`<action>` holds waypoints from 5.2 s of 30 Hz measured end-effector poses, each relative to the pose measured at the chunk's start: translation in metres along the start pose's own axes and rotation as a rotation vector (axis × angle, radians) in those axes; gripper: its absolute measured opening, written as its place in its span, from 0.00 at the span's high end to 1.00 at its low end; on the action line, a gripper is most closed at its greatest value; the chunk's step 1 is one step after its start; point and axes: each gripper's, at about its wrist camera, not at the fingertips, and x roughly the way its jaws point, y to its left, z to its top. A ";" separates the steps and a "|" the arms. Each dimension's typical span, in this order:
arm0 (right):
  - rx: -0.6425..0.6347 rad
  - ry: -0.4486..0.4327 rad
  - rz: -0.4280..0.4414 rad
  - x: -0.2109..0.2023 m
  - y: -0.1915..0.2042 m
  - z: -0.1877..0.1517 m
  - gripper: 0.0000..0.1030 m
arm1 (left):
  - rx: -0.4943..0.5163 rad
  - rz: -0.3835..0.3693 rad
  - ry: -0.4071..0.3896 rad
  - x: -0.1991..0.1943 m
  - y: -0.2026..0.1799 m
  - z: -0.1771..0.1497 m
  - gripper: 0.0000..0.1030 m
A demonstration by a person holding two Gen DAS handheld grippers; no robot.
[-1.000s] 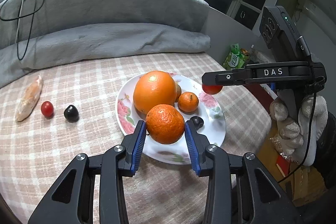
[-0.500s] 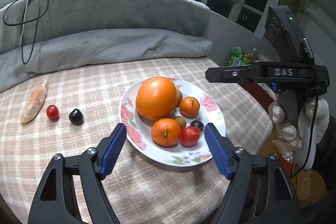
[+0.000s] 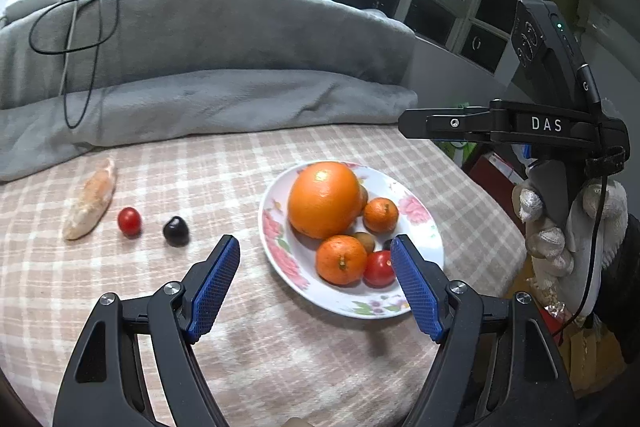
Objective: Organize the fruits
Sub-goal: 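Move the left gripper to a cherry tomato while the right gripper approaches a dark plum, then grasp the cherry tomato with the left gripper while the right gripper grasps the plum, then lift the cherry tomato and plum and carry both over the plate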
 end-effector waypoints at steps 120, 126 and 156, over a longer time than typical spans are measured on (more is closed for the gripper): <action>-0.626 0.358 0.084 0.168 0.156 -0.002 0.60 | -0.078 0.120 0.170 0.066 0.137 0.005 0.71; -0.628 0.389 0.079 0.176 0.156 -0.002 0.65 | -0.083 0.113 0.171 0.071 0.142 0.004 0.74; -0.542 0.353 0.135 0.164 0.153 -0.003 0.76 | -0.117 0.135 0.131 0.043 0.147 0.001 0.78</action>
